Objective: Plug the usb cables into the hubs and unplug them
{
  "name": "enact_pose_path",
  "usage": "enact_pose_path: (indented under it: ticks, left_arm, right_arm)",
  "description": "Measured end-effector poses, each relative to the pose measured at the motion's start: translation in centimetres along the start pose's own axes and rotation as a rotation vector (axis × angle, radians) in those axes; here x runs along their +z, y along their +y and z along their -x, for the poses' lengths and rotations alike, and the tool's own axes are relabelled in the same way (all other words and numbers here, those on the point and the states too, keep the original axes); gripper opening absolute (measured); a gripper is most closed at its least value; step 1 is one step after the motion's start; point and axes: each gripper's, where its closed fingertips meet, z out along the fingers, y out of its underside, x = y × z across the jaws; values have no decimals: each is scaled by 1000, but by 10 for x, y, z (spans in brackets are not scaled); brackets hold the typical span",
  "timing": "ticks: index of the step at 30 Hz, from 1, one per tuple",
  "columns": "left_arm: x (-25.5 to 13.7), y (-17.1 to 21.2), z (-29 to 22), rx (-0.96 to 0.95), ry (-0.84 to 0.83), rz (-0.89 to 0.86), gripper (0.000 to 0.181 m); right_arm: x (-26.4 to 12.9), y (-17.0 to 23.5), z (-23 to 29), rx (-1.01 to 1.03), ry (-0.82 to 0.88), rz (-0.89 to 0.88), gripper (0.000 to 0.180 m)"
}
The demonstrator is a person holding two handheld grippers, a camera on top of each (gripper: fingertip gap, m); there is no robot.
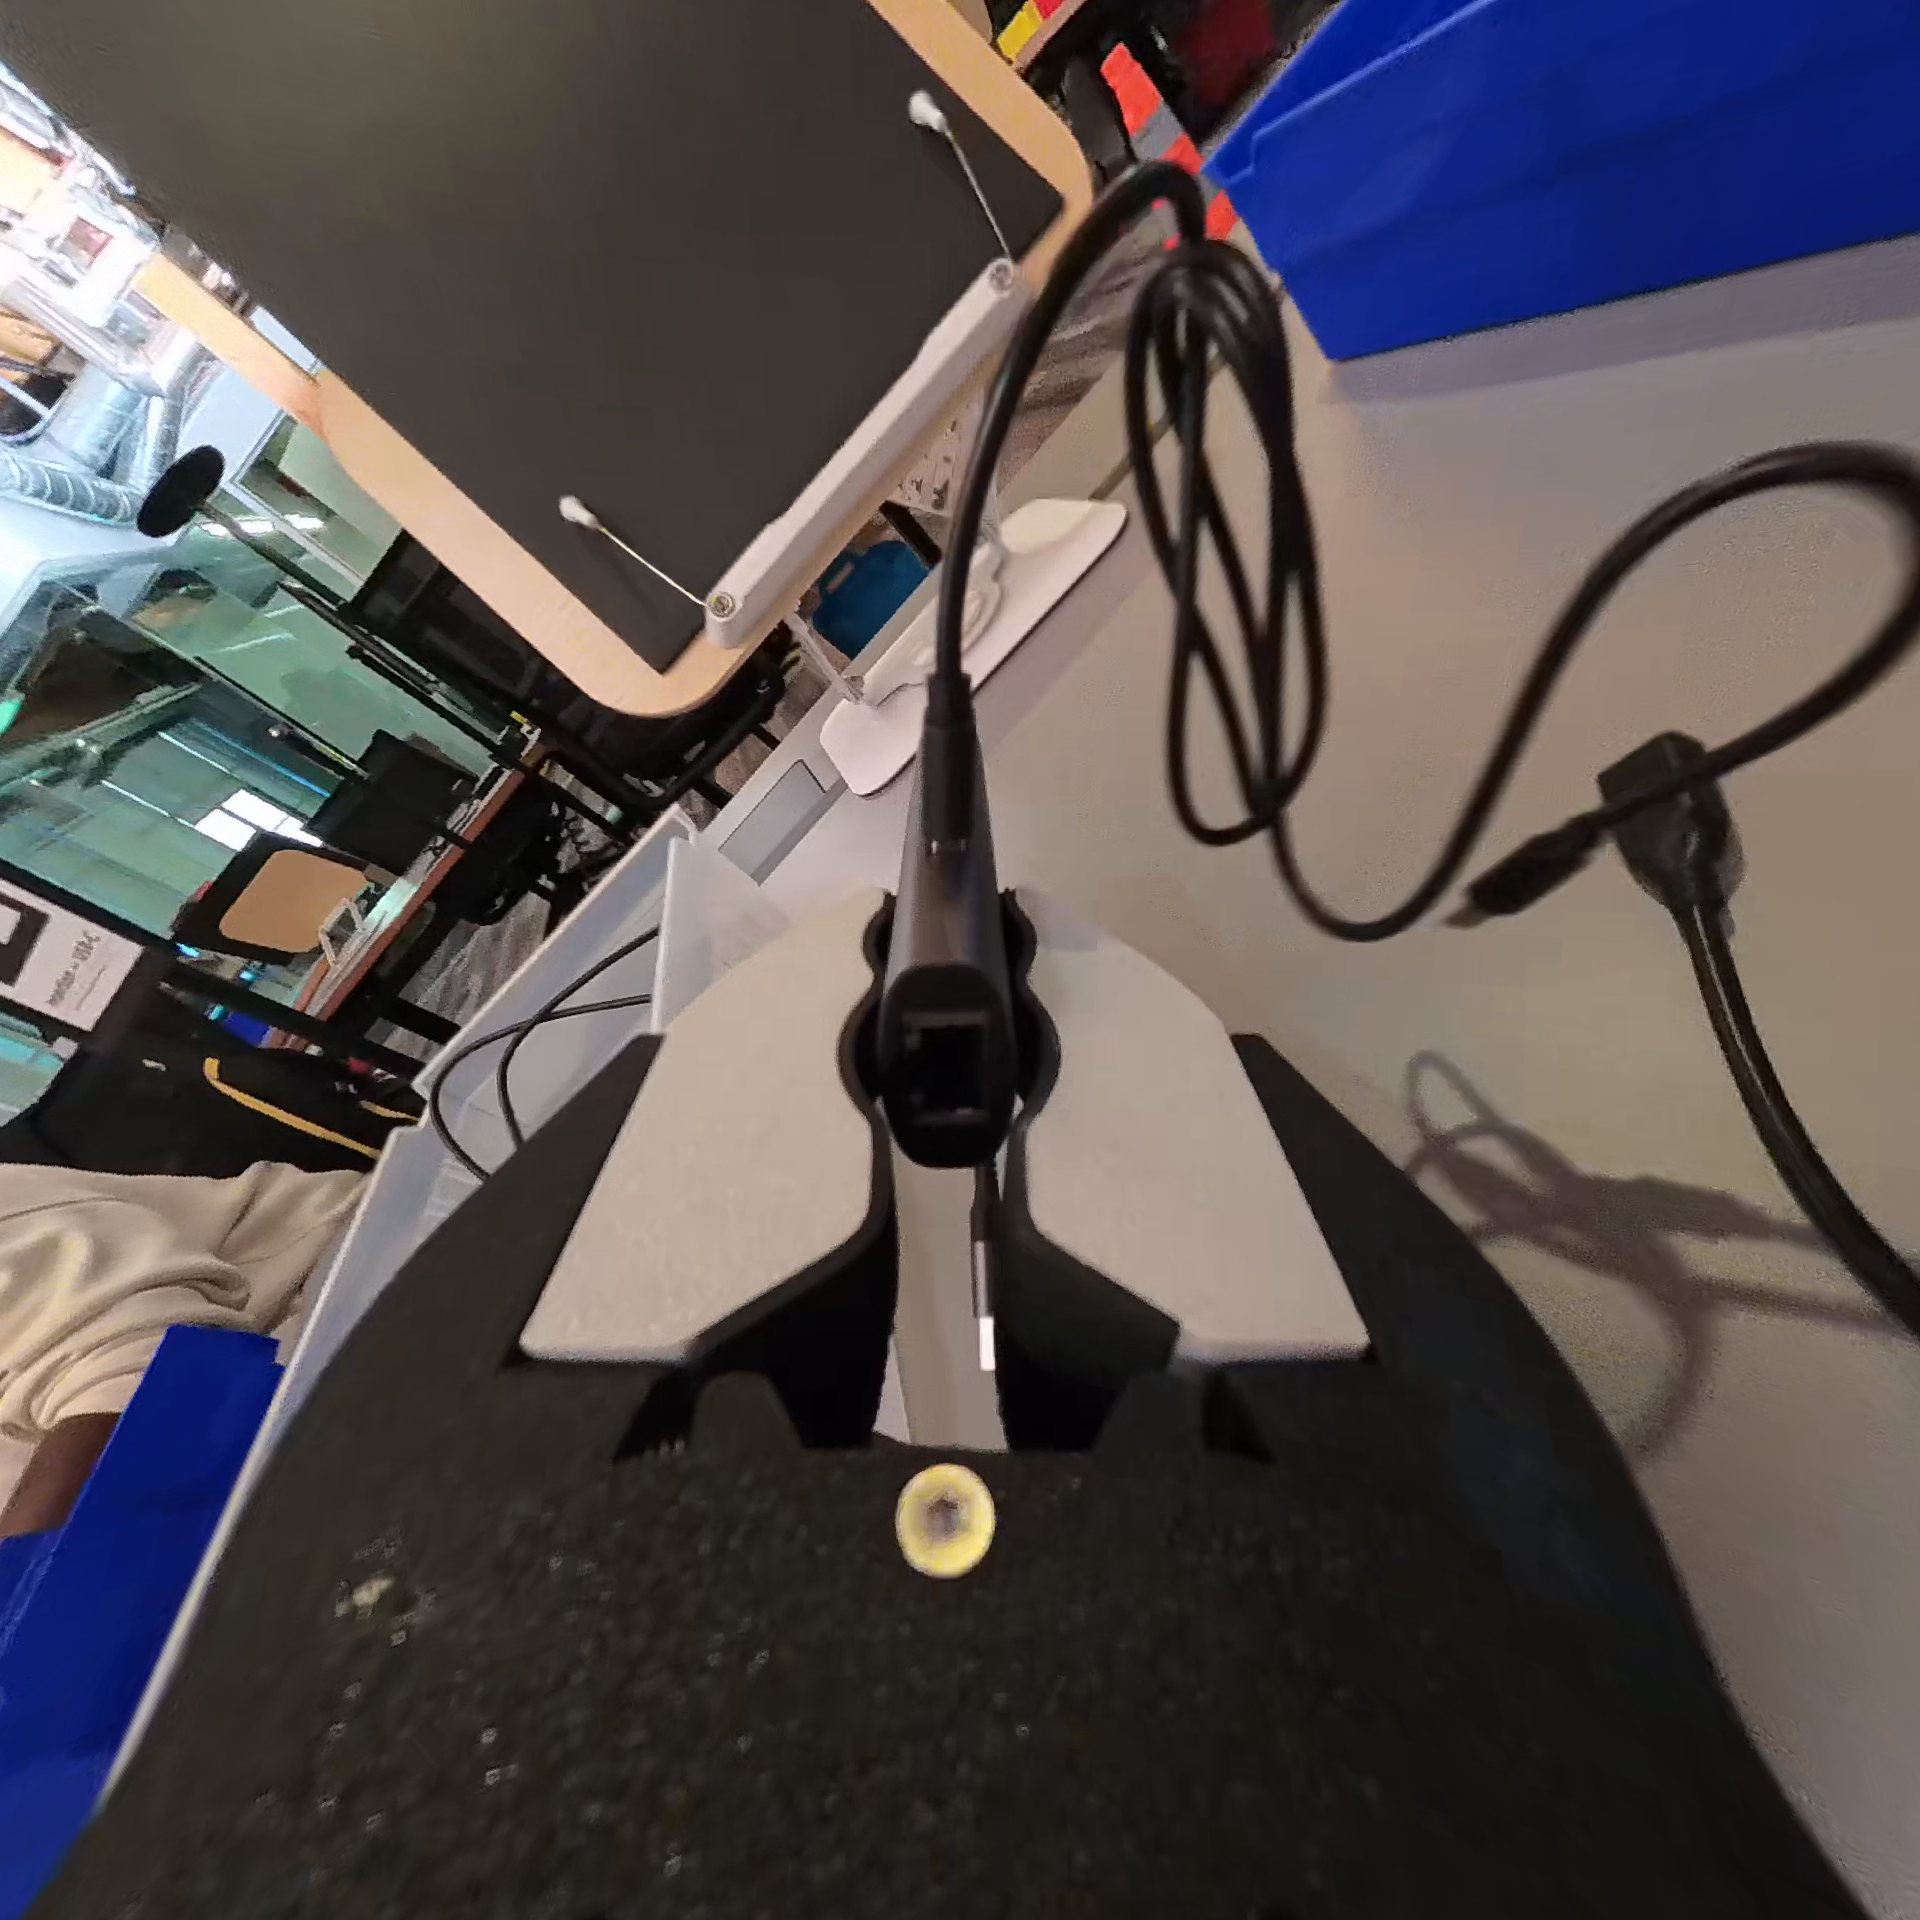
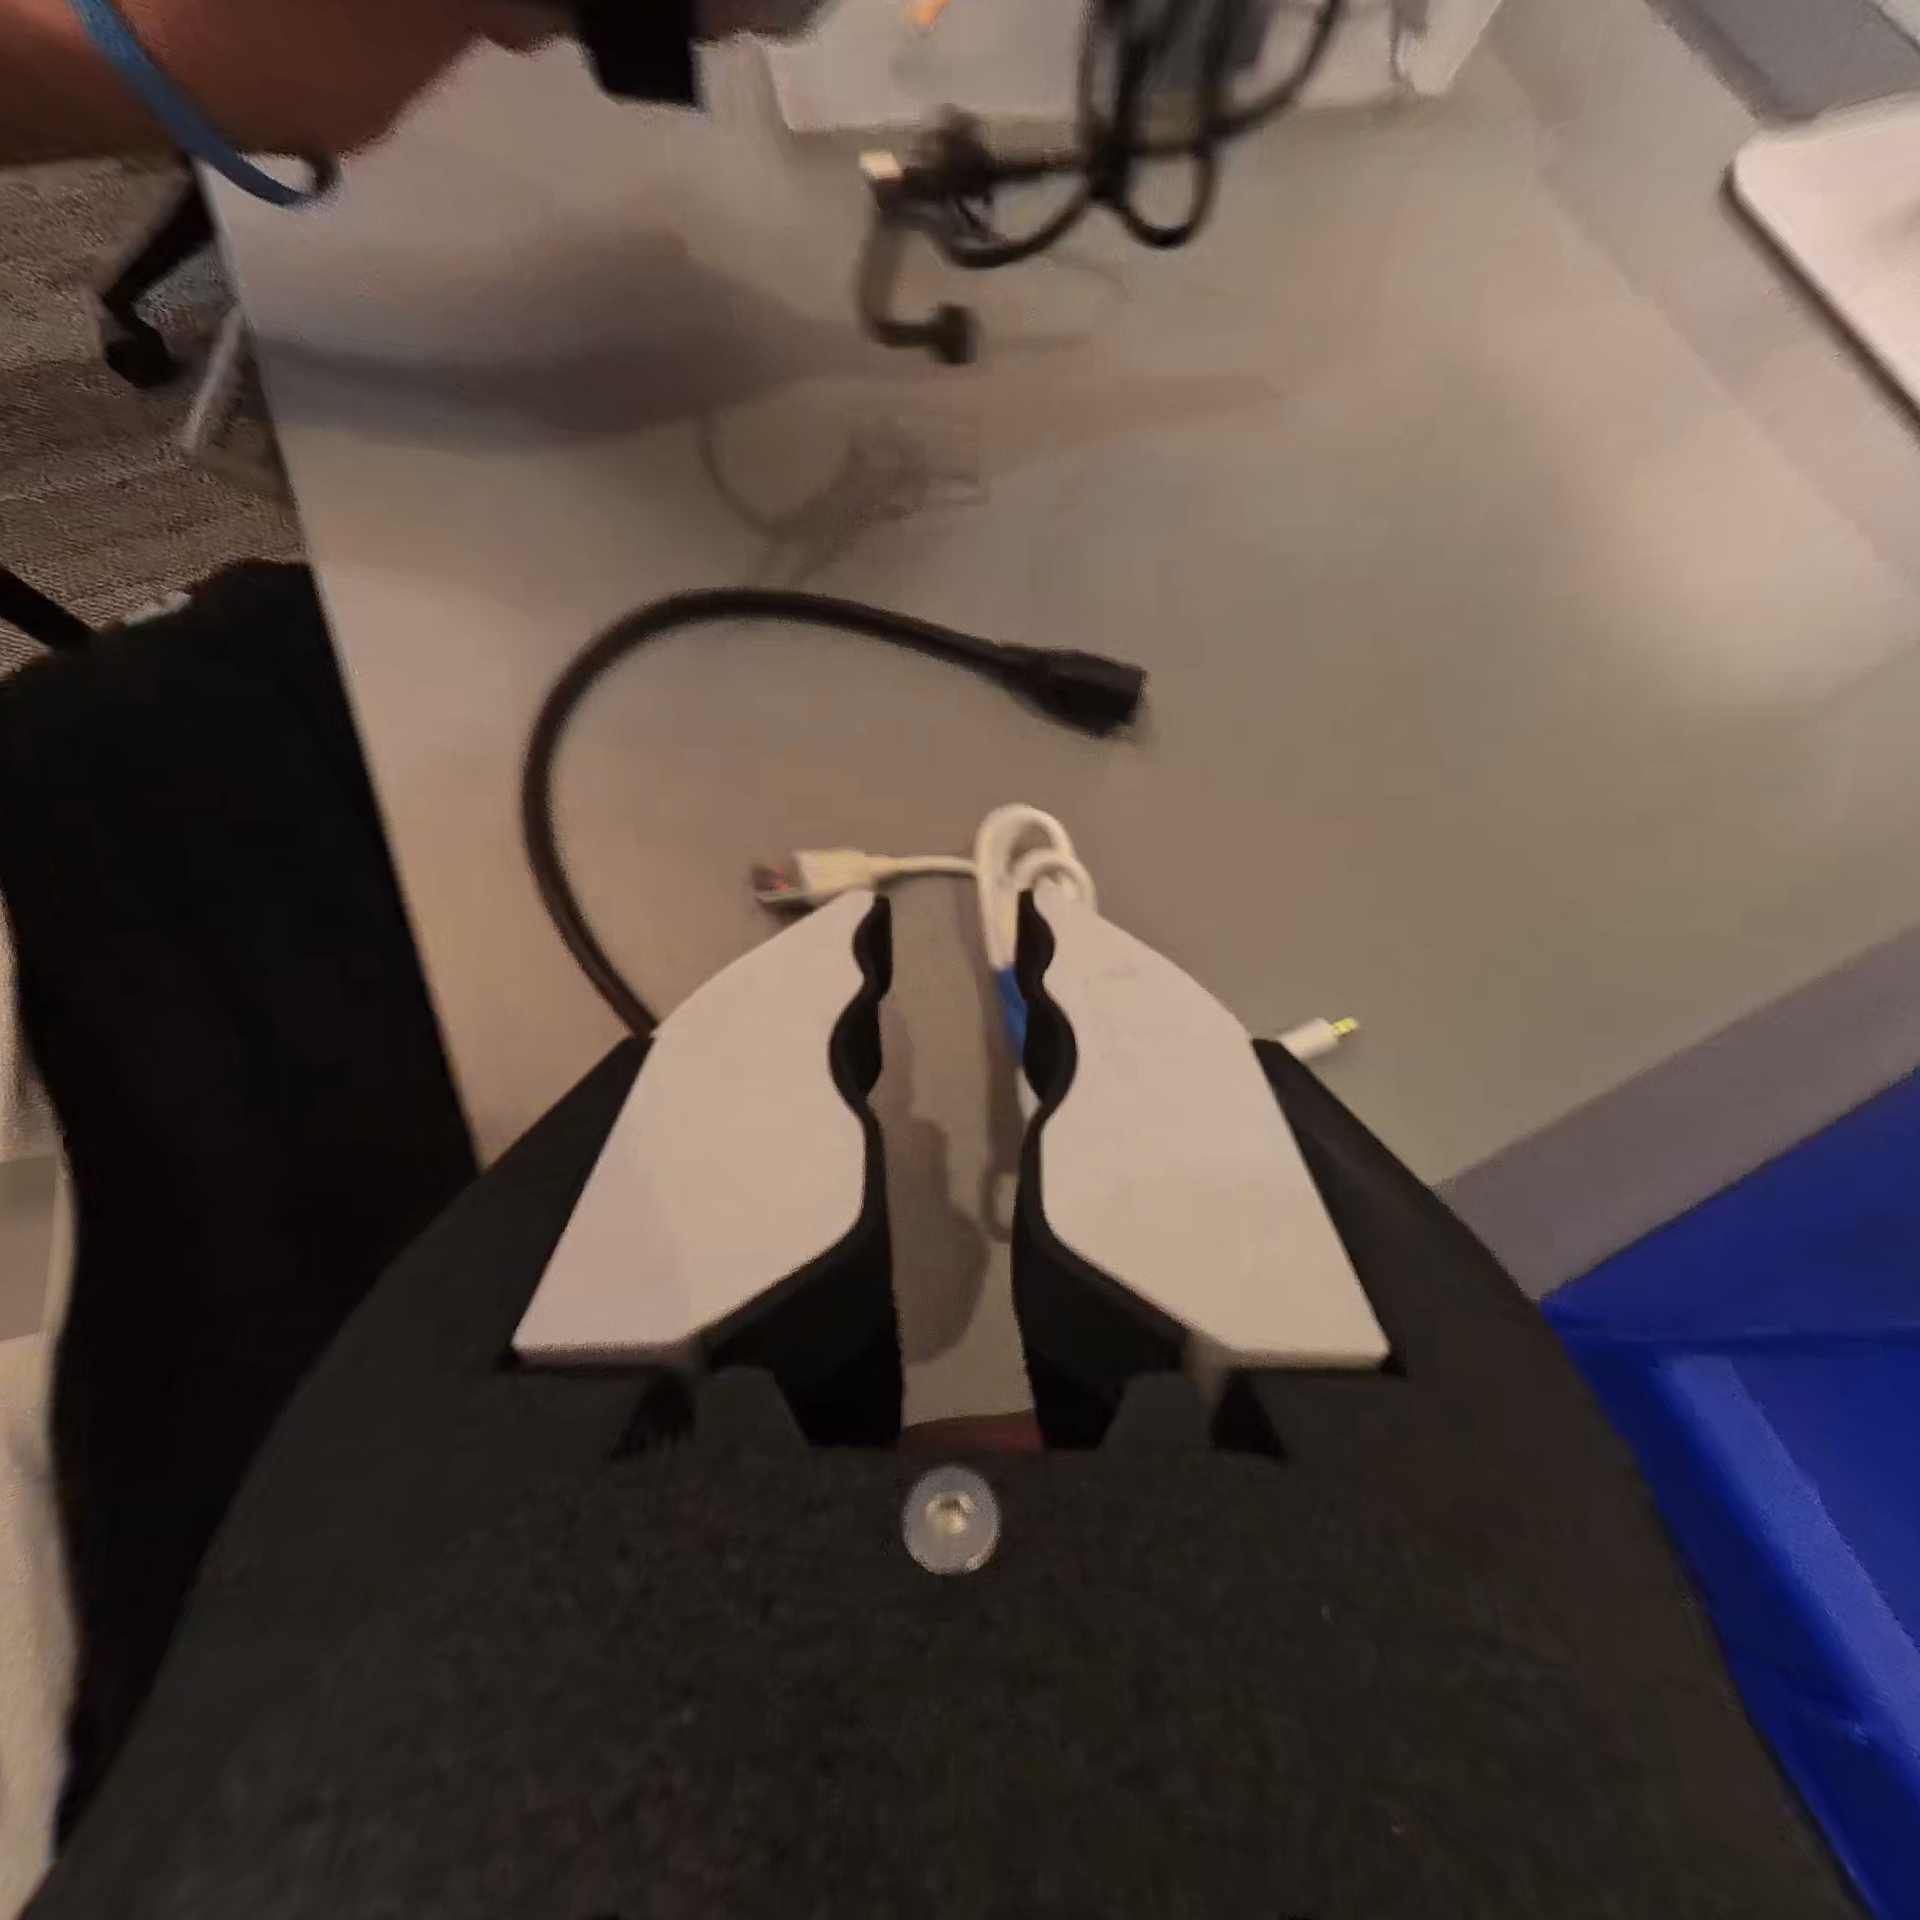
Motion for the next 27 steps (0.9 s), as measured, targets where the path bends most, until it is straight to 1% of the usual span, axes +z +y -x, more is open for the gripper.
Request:
enact_pose_path:
  ticks: [1, 2, 3, 5, 6, 7, 8, 10, 12, 14, 16, 18, 20, 21, 22, 23, 24, 25, 27]
  left_arm:
    - [-1, 1, 0, 19, -1, 2, 16]
    - [-2, 0, -1, 34, 0, 1, 16]
    - [-2, -1, -2, 40, 5, -2, 16]
    - [-3, -1, -4, 37, 16, -3, 16]
    - [-3, -1, -7, 34, 29, -2, 16]
    - [-2, 0, -11, 35, 48, 0, 16]
    - [-2, 1, -14, 41, 61, 3, 16]
    - [-2, 3, -17, 70, 63, 10, 16]
    - [-4, 5, -20, 93, 66, 12, 17]
    - [-5, 6, -20, 104, 62, 11, 16]
    - [-5, 6, -19, 98, 57, 10, 16]
    - [-4, 7, -17, 83, 55, 15, 16]
    - [-3, 7, -15, 67, 50, 20, 16]
    - [-2, 7, -15, 60, 52, 19, 16]
    - [-2, 6, -14, 52, 56, 18, 16]
    - [-1, 6, -14, 43, 57, 18, 16]
    - [0, 6, -14, 36, 58, 20, 16]
    - [0, 5, -15, 32, 61, 20, 16]
    - [-1, 5, -15, 31, 62, 19, 16]
  right_arm:
    - [2, 8, -9, 23, -28, 19, 28]
    - [5, 14, -13, 48, -88, 30, 37]
    - [8, 21, -16, 71, -144, 58, 42]
    - [18, 33, -25, 64, -185, 138, 40]
    - [24, 35, -26, 62, -199, 150, 40]
    - [29, 37, -24, 58, -215, 165, 37]
    - [33, 41, -24, 47, -208, 193, 26]
    - [36, 43, -19, 39, -205, 208, 14]
    - [34, 39, -29, 49, -104, 185, 13]
    - [25, 18, -35, 64, -21, 57, 12]
    - [9, -4, -52, -4, 195, -59, 11]
    - [-6, -20, -59, -243, 412, -98, 11]
    - [-13, -24, -67, -534, 641, -17, 10]
    - [-10, -22, -68, -705, 716, 52, 11]
    - [-1, -14, -66, -866, 726, 130, 11]
    - [11, -3, -62, -975, 695, 198, 11]
    - [20, 9, -55, -1022, 622, 243, 11]
    - [26, 20, -46, -997, 523, 265, 11]
    - [28, 31, -23, -867, 329, 266, 16]
